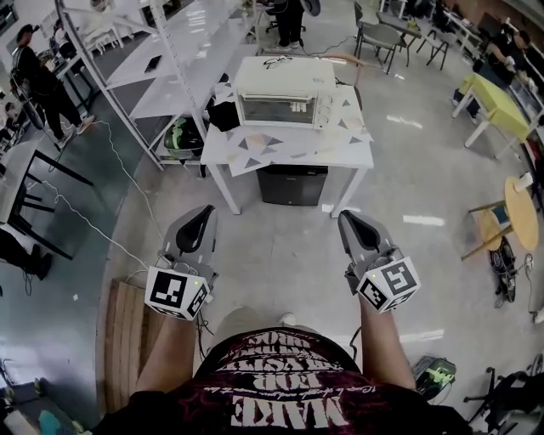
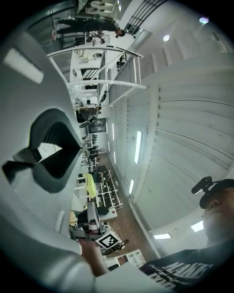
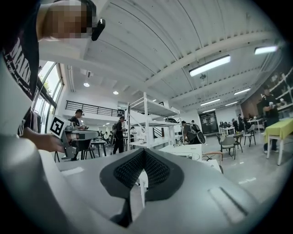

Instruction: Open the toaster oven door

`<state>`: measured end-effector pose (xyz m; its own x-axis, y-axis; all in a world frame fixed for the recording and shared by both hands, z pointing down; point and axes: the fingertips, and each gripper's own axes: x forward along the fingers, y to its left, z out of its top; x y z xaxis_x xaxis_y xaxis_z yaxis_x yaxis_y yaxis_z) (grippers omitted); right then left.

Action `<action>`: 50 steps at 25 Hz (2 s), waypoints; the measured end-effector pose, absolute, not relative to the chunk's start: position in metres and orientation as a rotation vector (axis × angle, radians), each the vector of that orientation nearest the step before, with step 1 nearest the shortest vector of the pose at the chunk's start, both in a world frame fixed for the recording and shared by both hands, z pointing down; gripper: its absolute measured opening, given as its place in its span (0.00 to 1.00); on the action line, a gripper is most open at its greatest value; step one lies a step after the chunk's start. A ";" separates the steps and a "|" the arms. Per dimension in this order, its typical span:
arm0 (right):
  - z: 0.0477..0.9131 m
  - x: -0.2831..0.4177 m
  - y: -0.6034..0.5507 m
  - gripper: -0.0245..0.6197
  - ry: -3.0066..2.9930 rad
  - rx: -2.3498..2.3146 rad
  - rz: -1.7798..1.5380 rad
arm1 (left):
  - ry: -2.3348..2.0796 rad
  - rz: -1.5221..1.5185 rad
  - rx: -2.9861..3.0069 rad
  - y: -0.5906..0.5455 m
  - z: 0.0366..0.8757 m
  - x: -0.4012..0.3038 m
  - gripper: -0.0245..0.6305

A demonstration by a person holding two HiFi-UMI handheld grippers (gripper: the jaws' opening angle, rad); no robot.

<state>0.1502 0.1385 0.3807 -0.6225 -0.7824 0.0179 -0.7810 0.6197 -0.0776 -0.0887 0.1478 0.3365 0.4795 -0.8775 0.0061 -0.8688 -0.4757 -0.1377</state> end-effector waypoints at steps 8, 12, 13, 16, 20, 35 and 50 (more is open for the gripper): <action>0.385 0.150 0.137 0.08 2.809 -1.372 -0.149 | 1.549 -0.140 -2.645 0.149 0.352 -0.095 0.04; 0.388 0.152 0.133 0.08 2.804 -1.394 -0.147 | 1.510 -0.150 -2.676 0.142 0.358 -0.090 0.04; 0.389 0.152 0.132 0.08 2.802 -1.404 -0.153 | 1.499 -0.151 -2.680 0.139 0.359 -0.089 0.04; 0.390 0.150 0.126 0.08 2.793 -1.420 -0.164 | 1.478 -0.156 -2.688 0.129 0.357 -0.088 0.04; 0.386 0.142 0.114 0.08 2.788 -1.418 -0.161 | 1.480 -0.147 -2.686 0.115 0.353 -0.095 0.04; 0.382 0.108 0.049 0.08 2.821 -1.408 -0.145 | 1.493 -0.142 -2.705 0.049 0.360 -0.124 0.04; 0.383 0.076 -0.007 0.08 2.851 -1.441 -0.147 | 1.464 -0.123 -2.757 -0.013 0.370 -0.150 0.04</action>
